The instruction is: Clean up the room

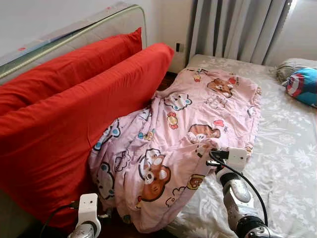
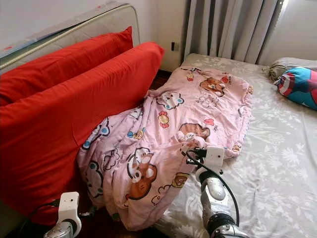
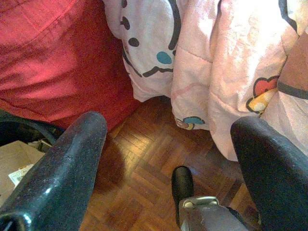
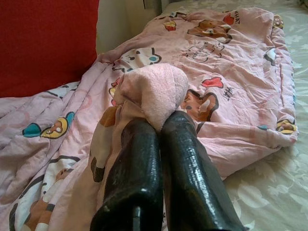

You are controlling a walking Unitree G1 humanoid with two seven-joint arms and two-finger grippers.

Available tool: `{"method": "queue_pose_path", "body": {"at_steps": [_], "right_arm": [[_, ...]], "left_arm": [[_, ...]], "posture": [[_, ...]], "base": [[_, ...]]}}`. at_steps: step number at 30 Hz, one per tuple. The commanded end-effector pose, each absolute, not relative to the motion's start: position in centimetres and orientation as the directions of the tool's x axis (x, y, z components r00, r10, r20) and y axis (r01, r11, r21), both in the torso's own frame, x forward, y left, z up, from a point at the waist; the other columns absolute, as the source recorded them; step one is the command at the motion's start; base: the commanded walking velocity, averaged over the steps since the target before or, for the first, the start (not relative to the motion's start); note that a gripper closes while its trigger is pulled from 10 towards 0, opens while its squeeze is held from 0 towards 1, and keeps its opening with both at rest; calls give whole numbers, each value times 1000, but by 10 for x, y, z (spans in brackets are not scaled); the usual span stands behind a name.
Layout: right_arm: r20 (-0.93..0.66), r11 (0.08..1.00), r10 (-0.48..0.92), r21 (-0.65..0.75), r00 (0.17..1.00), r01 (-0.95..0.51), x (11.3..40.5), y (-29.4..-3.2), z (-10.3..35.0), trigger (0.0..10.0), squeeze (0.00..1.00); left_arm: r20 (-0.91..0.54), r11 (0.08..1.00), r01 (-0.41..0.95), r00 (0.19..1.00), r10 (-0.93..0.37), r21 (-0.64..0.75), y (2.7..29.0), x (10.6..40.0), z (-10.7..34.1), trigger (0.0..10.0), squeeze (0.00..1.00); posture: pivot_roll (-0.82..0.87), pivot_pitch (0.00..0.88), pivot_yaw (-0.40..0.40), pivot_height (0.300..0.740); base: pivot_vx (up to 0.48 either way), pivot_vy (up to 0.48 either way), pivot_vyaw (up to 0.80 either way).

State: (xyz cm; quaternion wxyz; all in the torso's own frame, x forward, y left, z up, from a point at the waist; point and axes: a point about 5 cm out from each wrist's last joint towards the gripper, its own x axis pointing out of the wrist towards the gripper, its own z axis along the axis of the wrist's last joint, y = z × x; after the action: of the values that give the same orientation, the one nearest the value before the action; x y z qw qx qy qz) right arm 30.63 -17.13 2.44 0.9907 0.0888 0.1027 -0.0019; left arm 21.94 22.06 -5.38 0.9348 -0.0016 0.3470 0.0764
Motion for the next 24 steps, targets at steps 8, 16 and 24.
{"method": "queue_pose_path", "body": {"at_steps": [8,16,24], "right_arm": [[-175,983,5,179,985,27,309,-173,29,10000,0],[-174,983,3,180,985,28,308,-173,29,10000,0],[-177,981,32,192,984,3,306,-164,26,10000,0]], "left_arm": [[-669,987,-147,728,154,67,224,215,-57,10000,0],[-672,986,-151,724,157,68,225,213,-58,10000,0],[-768,980,-183,615,180,83,233,178,-76,10000,0]], "posture": [[-64,9,18,740],[-64,9,18,740],[-58,38,15,740]], "base": [[0,0,0],[0,0,0],[0,0,0]]}}
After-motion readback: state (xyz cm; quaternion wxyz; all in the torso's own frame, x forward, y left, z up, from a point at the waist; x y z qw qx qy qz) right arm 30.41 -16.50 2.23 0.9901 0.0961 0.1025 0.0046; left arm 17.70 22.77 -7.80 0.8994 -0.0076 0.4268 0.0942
